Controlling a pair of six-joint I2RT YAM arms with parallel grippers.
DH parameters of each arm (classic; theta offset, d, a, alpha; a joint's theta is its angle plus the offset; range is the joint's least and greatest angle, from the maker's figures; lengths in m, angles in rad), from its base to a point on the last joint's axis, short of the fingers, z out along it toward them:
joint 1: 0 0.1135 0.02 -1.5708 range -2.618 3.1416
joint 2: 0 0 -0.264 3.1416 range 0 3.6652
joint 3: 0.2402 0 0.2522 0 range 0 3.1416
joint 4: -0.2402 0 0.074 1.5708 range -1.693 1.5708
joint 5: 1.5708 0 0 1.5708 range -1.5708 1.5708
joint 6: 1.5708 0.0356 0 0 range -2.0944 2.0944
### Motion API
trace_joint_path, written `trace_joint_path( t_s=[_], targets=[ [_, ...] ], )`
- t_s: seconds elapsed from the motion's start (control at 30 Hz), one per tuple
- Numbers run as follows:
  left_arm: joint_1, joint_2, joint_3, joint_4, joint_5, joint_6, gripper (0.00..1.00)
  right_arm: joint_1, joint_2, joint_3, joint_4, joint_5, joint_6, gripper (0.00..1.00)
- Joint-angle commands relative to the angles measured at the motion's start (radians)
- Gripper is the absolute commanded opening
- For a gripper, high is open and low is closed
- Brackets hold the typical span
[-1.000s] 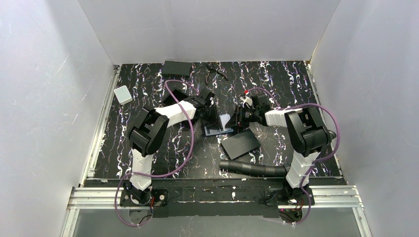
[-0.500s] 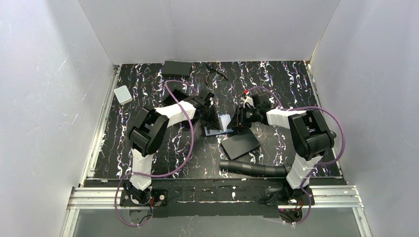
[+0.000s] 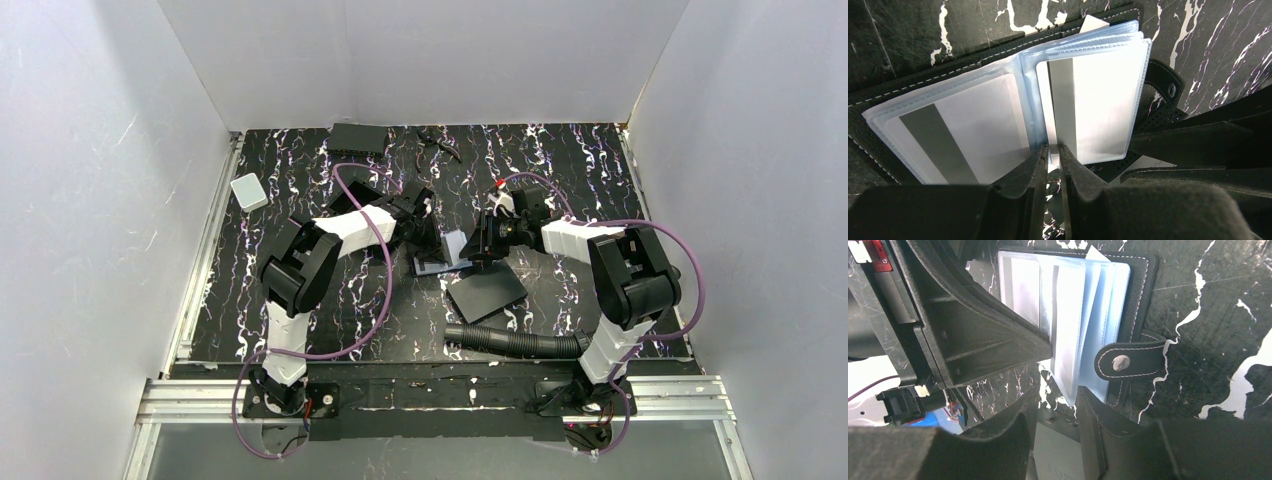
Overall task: Put the credit cards into the card holder
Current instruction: Insert the credit card into the card holder.
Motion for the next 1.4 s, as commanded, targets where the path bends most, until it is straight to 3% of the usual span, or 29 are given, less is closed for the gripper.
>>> trace_joint_path(
  t_s=[0.0, 0.1, 0.2, 0.4, 0.5, 0.63, 0.97, 1.13, 1.37],
  targets=[
    [0.004, 0.000, -0.023, -0.017, 0.006, 0.007, 0.14, 0.001, -0.037, 0.007, 0.029, -0.043, 0.017, 0.42],
    [0.004, -0.004, -0.028, -0.001, 0.018, 0.000, 0.14, 0.002, -0.018, -0.018, 0.131, -0.112, 0.092, 0.41],
    [0.004, -0.012, -0.032, 0.004, 0.022, -0.001, 0.14, 0.003, -0.010, -0.049, 0.251, -0.148, 0.176, 0.27],
    [0.004, -0.039, -0.036, 0.007, 0.031, 0.002, 0.15, 0.003, -0.012, -0.046, 0.250, -0.128, 0.176, 0.11],
    [0.005, -0.056, -0.044, 0.012, 0.039, 0.002, 0.21, 0.003, -0.005, -0.049, 0.248, -0.125, 0.164, 0.03],
    [0.015, -0.093, -0.074, 0.037, 0.067, -0.013, 0.27, 0.003, -0.005, -0.041, 0.220, -0.109, 0.124, 0.01],
    [0.057, -0.222, -0.133, 0.095, 0.167, -0.116, 0.58, 0.004, -0.008, -0.016, 0.180, -0.097, 0.049, 0.01],
    [0.057, -0.203, -0.018, -0.008, 0.151, -0.139, 0.63, 0.013, -0.033, -0.011, 0.156, -0.064, 0.016, 0.01],
    [0.050, -0.056, 0.289, -0.352, -0.057, -0.164, 0.62, 0.048, -0.074, 0.012, 0.067, 0.020, -0.072, 0.01]
  ],
)
